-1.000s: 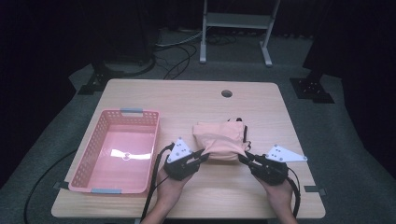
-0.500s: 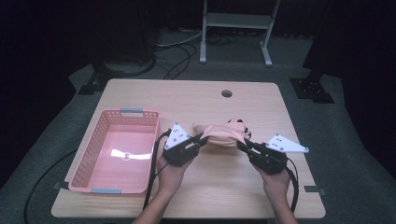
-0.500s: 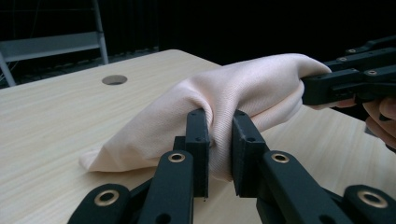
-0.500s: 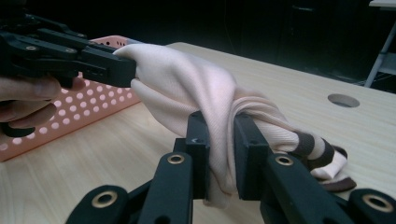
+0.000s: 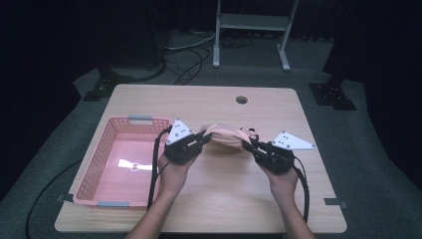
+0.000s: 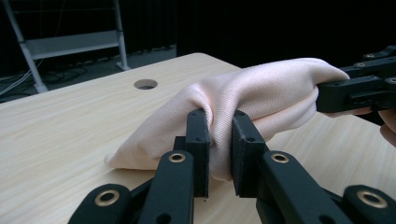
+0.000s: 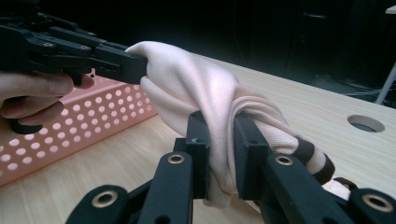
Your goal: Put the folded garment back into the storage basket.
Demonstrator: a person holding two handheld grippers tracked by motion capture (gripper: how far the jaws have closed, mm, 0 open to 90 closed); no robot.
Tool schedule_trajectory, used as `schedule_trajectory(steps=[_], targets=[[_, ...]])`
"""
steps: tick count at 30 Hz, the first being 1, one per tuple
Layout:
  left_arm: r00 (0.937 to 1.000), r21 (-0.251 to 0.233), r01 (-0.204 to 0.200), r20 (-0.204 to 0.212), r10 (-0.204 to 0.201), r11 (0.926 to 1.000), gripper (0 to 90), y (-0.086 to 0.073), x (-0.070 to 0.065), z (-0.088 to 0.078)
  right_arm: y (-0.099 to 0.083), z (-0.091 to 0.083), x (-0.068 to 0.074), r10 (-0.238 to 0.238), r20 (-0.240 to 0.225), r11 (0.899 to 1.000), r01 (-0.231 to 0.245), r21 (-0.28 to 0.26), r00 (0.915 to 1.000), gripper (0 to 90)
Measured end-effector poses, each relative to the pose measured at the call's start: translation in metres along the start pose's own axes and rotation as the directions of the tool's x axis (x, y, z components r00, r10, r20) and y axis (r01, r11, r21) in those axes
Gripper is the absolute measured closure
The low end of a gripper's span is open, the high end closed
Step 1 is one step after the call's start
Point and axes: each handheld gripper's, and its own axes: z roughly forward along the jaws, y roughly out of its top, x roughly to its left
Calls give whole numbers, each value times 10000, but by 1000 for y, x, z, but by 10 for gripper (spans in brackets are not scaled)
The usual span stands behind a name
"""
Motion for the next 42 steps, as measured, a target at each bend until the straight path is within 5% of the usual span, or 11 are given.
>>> schedule_trajectory(steps=[9, 25, 42], targets=[[9996, 229, 227, -158, -223, 9995, 803, 15, 22, -9, 13, 24, 1, -8, -154, 10000, 6, -81, 9999, 789], [9976, 363, 43, -698, -17, 9993, 804, 33, 56, -35, 39, 59, 17, -283, -520, 9992, 268, -285, 9982, 789], [9925, 765, 530, -1141, -440, 9957, 804, 32, 103, -54, 51, 111, 33, -333, -950, 9993, 314, -211, 9949, 790]])
